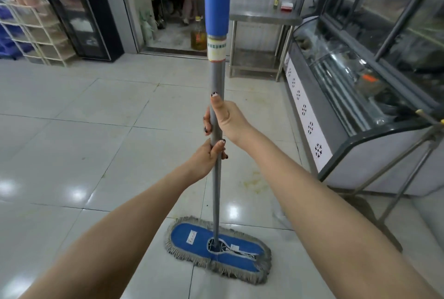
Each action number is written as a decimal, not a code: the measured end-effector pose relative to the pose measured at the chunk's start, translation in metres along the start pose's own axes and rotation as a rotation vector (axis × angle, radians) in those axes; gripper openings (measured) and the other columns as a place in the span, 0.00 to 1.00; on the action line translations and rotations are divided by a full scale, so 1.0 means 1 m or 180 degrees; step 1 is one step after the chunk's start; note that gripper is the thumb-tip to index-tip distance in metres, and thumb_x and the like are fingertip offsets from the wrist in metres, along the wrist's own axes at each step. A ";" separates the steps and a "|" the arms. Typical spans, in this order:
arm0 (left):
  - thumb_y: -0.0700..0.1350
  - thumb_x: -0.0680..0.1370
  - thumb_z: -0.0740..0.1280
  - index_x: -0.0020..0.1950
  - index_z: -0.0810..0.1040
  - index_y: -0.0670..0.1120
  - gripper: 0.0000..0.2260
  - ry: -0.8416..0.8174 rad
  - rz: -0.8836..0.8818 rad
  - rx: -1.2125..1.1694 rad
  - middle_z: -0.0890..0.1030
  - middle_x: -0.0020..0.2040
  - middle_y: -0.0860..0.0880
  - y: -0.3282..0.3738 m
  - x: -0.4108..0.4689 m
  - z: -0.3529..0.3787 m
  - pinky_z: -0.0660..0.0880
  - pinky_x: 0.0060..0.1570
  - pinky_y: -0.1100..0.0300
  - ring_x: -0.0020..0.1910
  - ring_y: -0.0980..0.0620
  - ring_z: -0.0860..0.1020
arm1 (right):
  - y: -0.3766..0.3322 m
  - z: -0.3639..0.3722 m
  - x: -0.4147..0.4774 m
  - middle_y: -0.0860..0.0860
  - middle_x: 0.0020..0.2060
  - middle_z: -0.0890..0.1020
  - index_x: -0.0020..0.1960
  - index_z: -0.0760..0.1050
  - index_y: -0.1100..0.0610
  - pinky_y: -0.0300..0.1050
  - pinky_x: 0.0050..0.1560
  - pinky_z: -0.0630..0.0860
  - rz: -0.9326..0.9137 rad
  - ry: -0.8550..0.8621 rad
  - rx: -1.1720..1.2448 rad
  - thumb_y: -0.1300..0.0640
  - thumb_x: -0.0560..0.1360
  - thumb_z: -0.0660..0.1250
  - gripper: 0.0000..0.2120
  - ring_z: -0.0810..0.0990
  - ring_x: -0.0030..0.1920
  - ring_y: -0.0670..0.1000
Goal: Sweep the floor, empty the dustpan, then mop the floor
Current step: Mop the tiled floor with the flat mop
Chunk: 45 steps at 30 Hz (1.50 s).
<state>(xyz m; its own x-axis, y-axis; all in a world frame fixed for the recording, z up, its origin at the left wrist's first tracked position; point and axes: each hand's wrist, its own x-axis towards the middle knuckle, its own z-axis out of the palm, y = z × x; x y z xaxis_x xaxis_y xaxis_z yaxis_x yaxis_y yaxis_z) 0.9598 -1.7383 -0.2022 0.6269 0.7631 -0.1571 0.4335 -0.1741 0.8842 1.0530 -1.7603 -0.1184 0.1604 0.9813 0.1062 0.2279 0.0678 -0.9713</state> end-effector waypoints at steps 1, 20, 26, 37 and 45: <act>0.56 0.82 0.50 0.54 0.70 0.42 0.18 -0.0066 -0.0015 0.0008 0.78 0.47 0.51 -0.008 -0.002 -0.005 0.69 0.61 0.56 0.55 0.49 0.76 | 0.004 0.010 -0.001 0.48 0.21 0.75 0.34 0.68 0.58 0.35 0.31 0.74 0.0009 0.0149 -0.0023 0.15 0.49 0.52 0.45 0.76 0.25 0.45; 0.56 0.82 0.52 0.72 0.68 0.47 0.22 -0.1168 0.0358 0.0525 0.72 0.69 0.47 -0.028 -0.100 -0.023 0.62 0.61 0.62 0.67 0.47 0.69 | -0.003 0.068 -0.136 0.48 0.40 0.86 0.37 0.81 0.51 0.55 0.63 0.74 0.0565 0.1670 0.0152 0.18 0.49 0.60 0.39 0.83 0.52 0.50; 0.60 0.81 0.48 0.73 0.66 0.50 0.25 -0.1415 -0.0374 -0.0349 0.65 0.73 0.44 -0.044 -0.161 0.004 0.70 0.62 0.52 0.69 0.43 0.67 | -0.008 0.076 -0.220 0.59 0.51 0.83 0.37 0.83 0.53 0.49 0.60 0.77 0.0786 0.1792 0.0544 0.21 0.43 0.68 0.40 0.81 0.56 0.55; 0.51 0.81 0.59 0.68 0.66 0.40 0.20 -0.1358 -0.1828 -0.2153 0.76 0.51 0.38 -0.059 -0.298 0.088 0.80 0.43 0.54 0.39 0.41 0.80 | 0.004 0.111 -0.410 0.50 0.52 0.83 0.54 0.76 0.59 0.39 0.57 0.78 0.1184 0.0883 0.1562 0.40 0.41 0.83 0.46 0.81 0.55 0.46; 0.32 0.78 0.56 0.41 0.67 0.38 0.07 -0.1074 -0.2781 -0.2490 0.69 0.41 0.43 -0.095 -0.364 0.135 0.76 0.27 0.60 0.34 0.49 0.70 | 0.031 0.118 -0.516 0.57 0.65 0.75 0.60 0.76 0.59 0.42 0.59 0.74 0.2506 0.0599 0.1534 0.60 0.80 0.57 0.12 0.77 0.55 0.51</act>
<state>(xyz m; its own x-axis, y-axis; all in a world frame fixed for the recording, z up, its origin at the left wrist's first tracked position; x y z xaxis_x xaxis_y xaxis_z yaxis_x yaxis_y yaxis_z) 0.7778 -2.0834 -0.2885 0.5066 0.2155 -0.8348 0.3595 0.8273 0.4317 0.8645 -2.2429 -0.2284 0.2613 0.7342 -0.6266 -0.4272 -0.4942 -0.7572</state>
